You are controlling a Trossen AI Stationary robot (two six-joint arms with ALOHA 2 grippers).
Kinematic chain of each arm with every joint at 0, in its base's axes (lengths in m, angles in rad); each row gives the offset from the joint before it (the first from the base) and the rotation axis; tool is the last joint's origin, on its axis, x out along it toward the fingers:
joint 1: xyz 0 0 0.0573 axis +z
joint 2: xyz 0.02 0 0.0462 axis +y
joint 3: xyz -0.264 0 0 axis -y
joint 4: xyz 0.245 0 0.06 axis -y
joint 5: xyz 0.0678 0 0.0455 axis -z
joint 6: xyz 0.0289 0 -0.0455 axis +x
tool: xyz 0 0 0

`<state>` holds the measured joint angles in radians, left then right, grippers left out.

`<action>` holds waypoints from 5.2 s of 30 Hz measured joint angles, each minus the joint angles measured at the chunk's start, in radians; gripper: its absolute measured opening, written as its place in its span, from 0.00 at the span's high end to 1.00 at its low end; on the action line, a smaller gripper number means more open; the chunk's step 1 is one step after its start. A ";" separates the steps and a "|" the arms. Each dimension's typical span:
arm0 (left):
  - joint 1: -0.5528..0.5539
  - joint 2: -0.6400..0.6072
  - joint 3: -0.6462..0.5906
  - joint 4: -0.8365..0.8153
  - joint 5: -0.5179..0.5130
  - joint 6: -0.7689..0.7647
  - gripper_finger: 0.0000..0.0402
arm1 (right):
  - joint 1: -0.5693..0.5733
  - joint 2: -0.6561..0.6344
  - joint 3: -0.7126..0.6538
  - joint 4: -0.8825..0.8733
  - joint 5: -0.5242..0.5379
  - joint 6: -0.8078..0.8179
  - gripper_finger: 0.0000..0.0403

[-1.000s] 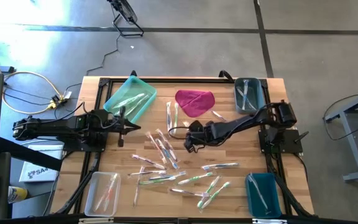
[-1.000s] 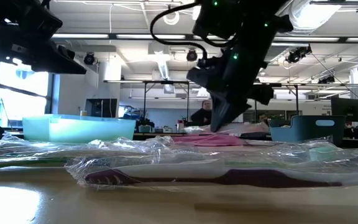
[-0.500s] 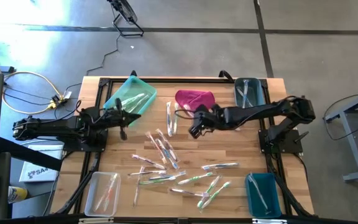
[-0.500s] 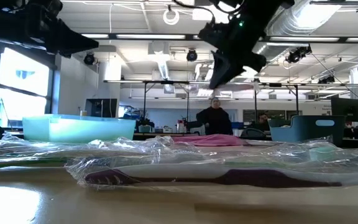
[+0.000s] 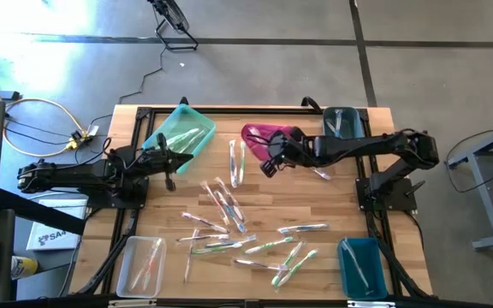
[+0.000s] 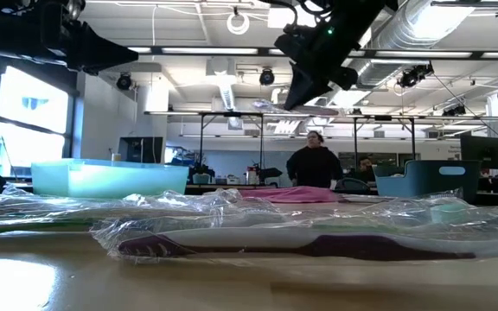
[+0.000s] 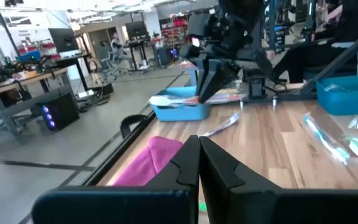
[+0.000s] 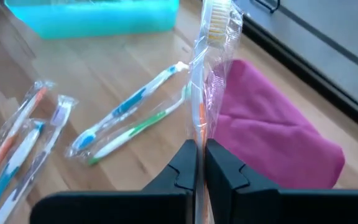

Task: Pick & Place Toothbrushes
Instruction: Put the orange toothbrush to the transparent bin

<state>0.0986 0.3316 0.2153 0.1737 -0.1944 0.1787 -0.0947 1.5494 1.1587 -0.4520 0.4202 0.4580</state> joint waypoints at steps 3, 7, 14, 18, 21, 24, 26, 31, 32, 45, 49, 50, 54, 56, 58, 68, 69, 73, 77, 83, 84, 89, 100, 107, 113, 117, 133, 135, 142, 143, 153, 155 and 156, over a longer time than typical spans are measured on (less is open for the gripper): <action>0.000 0.000 0.000 0.001 -0.001 0.000 1.00 | -0.013 0.000 0.000 0.054 -0.018 -0.042 0.98; 0.000 0.004 0.000 0.004 0.007 -0.021 1.00 | -0.033 0.000 0.000 0.132 -0.084 -0.097 0.98; 0.000 0.129 0.001 0.045 0.031 -0.088 1.00 | -0.058 0.000 0.000 0.284 -0.154 -0.208 0.98; 0.000 0.231 0.001 0.162 0.028 -0.097 1.00 | -0.059 0.000 0.000 0.362 -0.167 -0.267 0.98; 0.001 0.299 0.001 0.248 0.027 -0.097 1.00 | -0.059 0.000 0.000 0.397 -0.188 -0.297 0.98; 0.038 0.355 0.001 0.297 0.053 -0.104 1.00 | -0.059 0.000 0.000 0.404 -0.211 -0.306 0.98; 0.082 0.383 0.001 0.303 0.096 -0.123 1.00 | -0.059 0.000 0.000 0.403 -0.218 -0.307 0.98; 0.221 0.436 0.001 0.308 0.165 -0.184 1.00 | -0.058 0.000 0.000 0.398 -0.218 -0.331 0.98; 0.248 0.439 0.001 0.312 0.175 -0.184 1.00 | -0.058 0.000 0.000 0.398 -0.218 -0.331 0.98; 0.509 0.439 0.001 0.450 0.605 -0.186 1.00 | -0.058 0.068 0.001 0.513 -0.252 -0.343 0.98; 0.571 0.439 0.001 0.446 0.692 -0.186 1.00 | -0.063 0.109 0.001 0.589 -0.303 -0.358 0.98; 0.586 0.439 0.001 0.446 0.719 -0.186 1.00 | -0.063 0.117 0.001 0.612 -0.315 -0.360 0.98; 0.655 0.439 0.001 0.459 0.827 -0.185 1.00 | -0.064 0.130 0.001 0.687 -0.358 -0.380 0.98; 0.686 0.439 0.001 0.458 0.873 -0.188 1.00 | -0.063 0.130 0.001 0.723 -0.370 -0.381 0.98; 0.707 0.439 0.001 0.457 0.912 -0.207 1.00 | -0.055 0.130 0.001 0.750 -0.371 -0.381 0.98; 0.713 0.439 0.001 0.452 0.956 -0.236 1.00 | -0.017 0.225 0.001 0.941 -0.379 -0.411 0.98; 0.713 0.439 0.001 0.454 0.966 -0.237 1.00 | -0.017 0.237 0.001 0.961 -0.389 -0.412 0.98; 0.713 0.439 0.001 0.453 1.046 -0.237 1.00 | -0.021 0.262 0.001 0.970 -0.403 -0.410 0.98; 0.712 0.439 0.001 0.451 1.098 -0.237 1.00 | -0.021 0.271 0.001 0.971 -0.402 -0.408 0.98; 0.713 0.439 0.001 0.453 1.097 -0.232 1.00 | -0.021 0.271 0.001 0.971 -0.402 -0.407 0.98; 0.713 0.439 0.001 0.453 1.097 -0.232 1.00 | -0.021 0.271 0.001 0.973 -0.402 -0.407 0.98; 0.713 0.439 0.001 0.453 1.093 -0.229 1.00 | -0.021 0.271 0.001 0.972 -0.402 -0.408 0.98; 0.713 0.439 0.001 0.453 1.014 -0.211 1.00 | -0.021 0.271 0.001 0.973 -0.399 -0.410 0.98; 0.713 0.439 0.001 0.455 1.014 -0.202 0.86 | -0.021 0.271 0.001 0.972 -0.397 -0.411 0.98; 0.708 0.439 0.001 0.456 1.018 -0.210 0.67 | -0.021 0.271 0.001 0.972 -0.397 -0.411 0.98; 0.654 0.439 0.001 0.471 1.018 -0.209 0.61 | -0.021 0.271 0.001 0.972 -0.397 -0.411 0.98; 0.439 0.438 0.000 0.547 0.775 -0.133 0.60 | -0.019 0.271 0.001 0.972 -0.400 -0.407 0.98; 0.435 0.438 0.000 0.546 0.754 -0.154 0.60 | -0.016 0.271 0.001 0.972 -0.401 -0.407 0.98; 0.437 0.438 0.000 0.535 0.734 -0.236 0.60 | -0.002 0.271 0.001 0.972 -0.405 -0.409 0.98; 0.437 0.438 0.000 0.535 0.734 -0.237 0.60 | -0.001 0.271 0.001 0.972 -0.406 -0.409 0.98; 0.437 0.438 0.000 0.535 0.735 -0.245 0.60 | 0.003 0.271 0.001 0.972 -0.400 -0.410 0.98; 0.437 0.439 0.000 0.540 0.735 -0.267 0.60 | 0.003 0.271 0.001 0.972 -0.399 -0.410 0.98; 0.437 0.439 0.000 0.546 0.735 -0.281 0.60 | 0.003 0.271 0.001 0.972 -0.399 -0.410 0.98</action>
<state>0.5358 0.7704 0.2157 0.7197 0.5407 -0.1025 -0.0914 1.8203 1.1595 0.5199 0.0212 0.0479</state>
